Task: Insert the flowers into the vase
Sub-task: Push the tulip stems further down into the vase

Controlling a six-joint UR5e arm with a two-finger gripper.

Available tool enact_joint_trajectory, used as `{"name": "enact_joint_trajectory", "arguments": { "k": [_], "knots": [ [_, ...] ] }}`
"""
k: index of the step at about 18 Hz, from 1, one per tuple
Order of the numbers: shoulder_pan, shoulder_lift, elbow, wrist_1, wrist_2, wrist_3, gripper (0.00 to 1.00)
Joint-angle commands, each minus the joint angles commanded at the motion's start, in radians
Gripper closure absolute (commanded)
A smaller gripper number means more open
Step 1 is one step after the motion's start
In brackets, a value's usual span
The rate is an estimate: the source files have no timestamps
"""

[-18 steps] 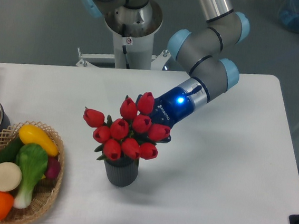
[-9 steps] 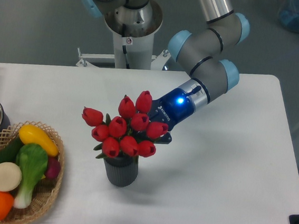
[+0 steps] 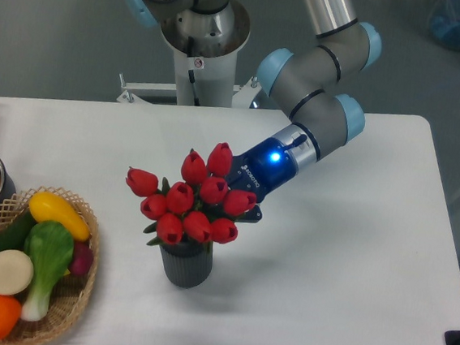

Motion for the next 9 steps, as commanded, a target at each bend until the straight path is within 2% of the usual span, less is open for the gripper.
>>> {"name": "enact_joint_trajectory", "arguments": {
  "k": [9],
  "knots": [
    [-0.005,-0.021,-0.003,0.000,0.000,0.014,0.81]
  ]
}}
